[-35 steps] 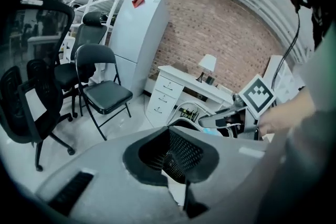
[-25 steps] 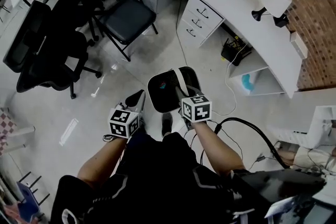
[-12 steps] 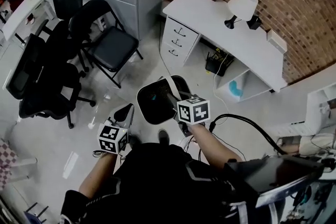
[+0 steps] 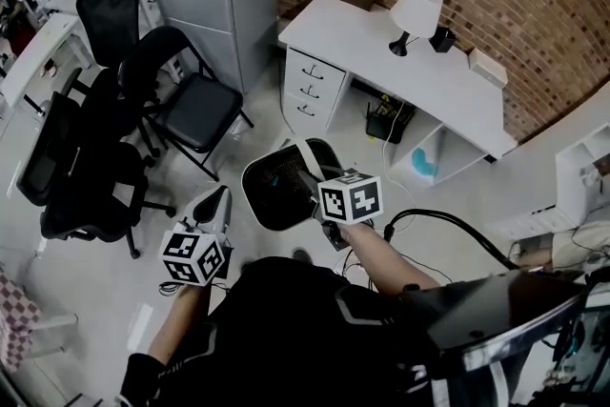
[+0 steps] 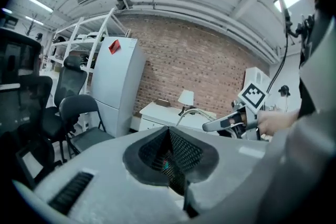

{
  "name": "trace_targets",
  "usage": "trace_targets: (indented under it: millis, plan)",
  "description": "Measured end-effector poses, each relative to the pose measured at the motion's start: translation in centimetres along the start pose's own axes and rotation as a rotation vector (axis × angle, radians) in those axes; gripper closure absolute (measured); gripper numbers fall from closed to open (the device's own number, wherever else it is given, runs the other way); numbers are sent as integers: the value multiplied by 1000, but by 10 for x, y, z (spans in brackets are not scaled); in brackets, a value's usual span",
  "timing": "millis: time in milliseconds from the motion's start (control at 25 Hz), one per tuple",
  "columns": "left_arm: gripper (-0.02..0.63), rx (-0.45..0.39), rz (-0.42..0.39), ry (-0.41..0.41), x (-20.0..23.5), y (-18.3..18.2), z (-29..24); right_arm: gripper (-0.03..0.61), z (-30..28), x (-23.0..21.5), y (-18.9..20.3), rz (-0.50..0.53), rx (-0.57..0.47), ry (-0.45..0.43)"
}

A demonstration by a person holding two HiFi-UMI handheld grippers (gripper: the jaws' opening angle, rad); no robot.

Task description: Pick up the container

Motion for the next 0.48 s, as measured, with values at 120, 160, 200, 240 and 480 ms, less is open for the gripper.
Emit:
trace_targets:
  millis: [120, 160, 200, 240, 480]
  plan:
    - [603, -11, -10, 1, -5, -14, 1, 541, 2, 0, -2, -8, -11, 0]
    - [603, -17, -9, -14, -4, -18, 1, 541, 2, 1, -3, -9, -12, -1]
    - [603, -27, 0, -25, -3, -21, 1, 541, 3, 1, -3, -10, -11, -1]
    - [602, -36, 9, -32, -2, -24, 2, 541, 3, 1, -3, -9, -9, -1]
    - [602, -35, -1, -38, 0, -24, 3, 541, -3, 4, -2, 1, 3, -13]
Point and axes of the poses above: the fingertips, and each gripper's own axes: z backward along the fingers, x to its left, y out of its underside, the point moved 4 cm from there along z, backward along the fingers, and after that the axes turned 1 degree about x, right-handed, at the moved point
